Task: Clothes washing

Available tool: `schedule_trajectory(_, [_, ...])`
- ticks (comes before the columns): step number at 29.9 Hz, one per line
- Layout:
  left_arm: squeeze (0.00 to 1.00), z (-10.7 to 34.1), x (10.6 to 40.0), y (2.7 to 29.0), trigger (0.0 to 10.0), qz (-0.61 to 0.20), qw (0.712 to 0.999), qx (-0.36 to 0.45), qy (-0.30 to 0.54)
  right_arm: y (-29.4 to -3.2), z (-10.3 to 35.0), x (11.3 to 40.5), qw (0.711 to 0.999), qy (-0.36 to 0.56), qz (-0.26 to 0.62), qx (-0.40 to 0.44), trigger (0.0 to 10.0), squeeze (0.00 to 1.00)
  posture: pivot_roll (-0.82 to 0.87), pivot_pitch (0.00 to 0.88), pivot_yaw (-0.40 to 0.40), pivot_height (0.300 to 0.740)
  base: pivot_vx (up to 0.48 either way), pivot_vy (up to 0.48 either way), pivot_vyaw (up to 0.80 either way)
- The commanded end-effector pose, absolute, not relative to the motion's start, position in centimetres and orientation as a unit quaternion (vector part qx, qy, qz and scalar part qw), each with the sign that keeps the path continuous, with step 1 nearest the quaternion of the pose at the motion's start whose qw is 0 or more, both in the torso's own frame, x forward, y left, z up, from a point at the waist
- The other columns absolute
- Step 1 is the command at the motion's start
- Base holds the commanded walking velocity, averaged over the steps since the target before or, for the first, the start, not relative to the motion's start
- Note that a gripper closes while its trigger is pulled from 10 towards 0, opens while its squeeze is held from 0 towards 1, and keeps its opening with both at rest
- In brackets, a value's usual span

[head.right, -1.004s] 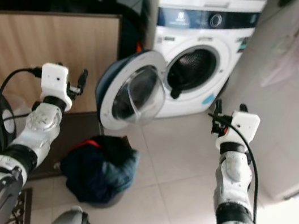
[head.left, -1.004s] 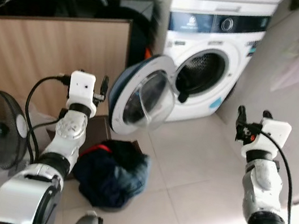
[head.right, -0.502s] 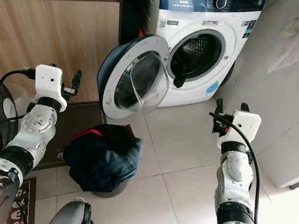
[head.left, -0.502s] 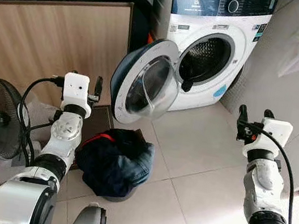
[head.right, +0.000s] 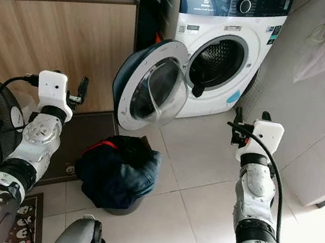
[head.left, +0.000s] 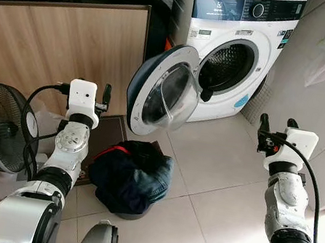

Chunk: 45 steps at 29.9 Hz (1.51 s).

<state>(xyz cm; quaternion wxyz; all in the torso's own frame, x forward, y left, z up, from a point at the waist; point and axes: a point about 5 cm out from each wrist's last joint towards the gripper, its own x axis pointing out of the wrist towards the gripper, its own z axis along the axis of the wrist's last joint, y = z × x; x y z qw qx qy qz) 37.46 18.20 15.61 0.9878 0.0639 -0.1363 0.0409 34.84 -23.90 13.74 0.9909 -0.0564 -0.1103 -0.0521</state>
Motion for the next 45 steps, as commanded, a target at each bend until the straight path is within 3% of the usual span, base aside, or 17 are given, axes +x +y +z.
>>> schedule_trajectory(1, [0.0, 15.89, 37.65, 18.41, 10.0, 0.04, 0.988, 0.065, -0.134, -23.88, 13.72, 34.88, 0.991, -0.107, -0.053, -0.057, 10.0, 0.0, 0.06, 0.082, -0.011, 0.655, 0.0, 0.0, 0.0])
schedule_trajectory(21, [0.0, 15.5, 37.58, 18.29, 10.0, 0.04, 0.989, 0.076, -0.124, -23.69, 13.73, 35.03, 0.992, -0.104, -0.048, -0.059, 10.0, 0.0, 0.05, 0.061, -0.011, 0.655, 0.409, 0.0, 0.0])
schedule_trajectory(45, [0.0, 15.64, 37.68, 18.04, 10.0, 0.037, 0.988, 0.079, -0.125, -23.33, 13.73, 34.94, 0.99, -0.107, -0.027, -0.089, 10.0, 0.0, 0.06, 0.07, -0.012, 0.655, 0.0, 0.0, 0.09])
